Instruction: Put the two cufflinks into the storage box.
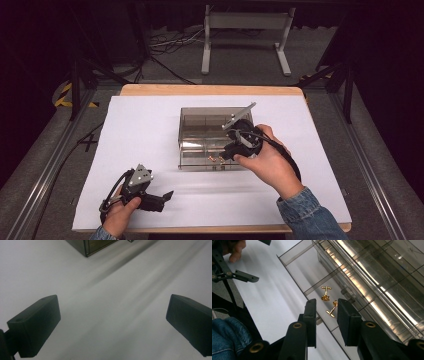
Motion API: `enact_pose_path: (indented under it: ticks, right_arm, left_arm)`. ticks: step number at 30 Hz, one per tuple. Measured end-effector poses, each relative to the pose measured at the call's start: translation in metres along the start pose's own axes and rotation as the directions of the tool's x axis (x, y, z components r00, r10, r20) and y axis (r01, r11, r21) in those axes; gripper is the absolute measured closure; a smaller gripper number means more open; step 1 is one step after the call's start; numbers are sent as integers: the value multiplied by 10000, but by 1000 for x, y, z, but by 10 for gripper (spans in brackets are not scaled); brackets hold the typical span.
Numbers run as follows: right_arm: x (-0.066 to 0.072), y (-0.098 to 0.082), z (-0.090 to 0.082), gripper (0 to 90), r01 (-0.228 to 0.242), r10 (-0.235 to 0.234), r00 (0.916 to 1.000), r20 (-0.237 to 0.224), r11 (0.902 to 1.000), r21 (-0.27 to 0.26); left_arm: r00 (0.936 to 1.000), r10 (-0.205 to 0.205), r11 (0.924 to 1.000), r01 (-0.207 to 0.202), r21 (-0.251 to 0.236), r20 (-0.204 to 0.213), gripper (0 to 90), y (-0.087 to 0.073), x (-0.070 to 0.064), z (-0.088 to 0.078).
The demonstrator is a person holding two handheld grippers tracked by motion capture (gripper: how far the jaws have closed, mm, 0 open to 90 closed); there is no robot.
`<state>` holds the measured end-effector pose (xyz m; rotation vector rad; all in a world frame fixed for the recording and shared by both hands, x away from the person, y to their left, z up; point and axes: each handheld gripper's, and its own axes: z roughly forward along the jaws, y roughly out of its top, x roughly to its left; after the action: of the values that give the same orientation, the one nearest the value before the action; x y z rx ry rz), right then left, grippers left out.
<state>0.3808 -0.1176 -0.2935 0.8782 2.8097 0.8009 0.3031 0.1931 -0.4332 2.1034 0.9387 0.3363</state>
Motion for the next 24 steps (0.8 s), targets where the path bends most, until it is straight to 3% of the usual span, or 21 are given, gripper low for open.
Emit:
enact_pose_path:
  ticks: [8, 17, 24]
  right_arm:
    - [5, -13, -13, 668, 243, -247, 9996, -110, 9991, -352]
    - [5, -43, -33, 644, 540, -578, 9977, -342, 9932, -1033]
    - [6, -66, -40, 641, 888, -926, 9955, -223, 9868, -1353]
  left_arm:
    - [10000, -8, 10000, 8, -16, -8, 2, 0, 0, 0]
    - [10000, -6, 10000, 6, -7, -45, 2, 0, 0, 0]
    - [10000, 30, 10000, -30, 49, -71, 2, 0, 0, 0]
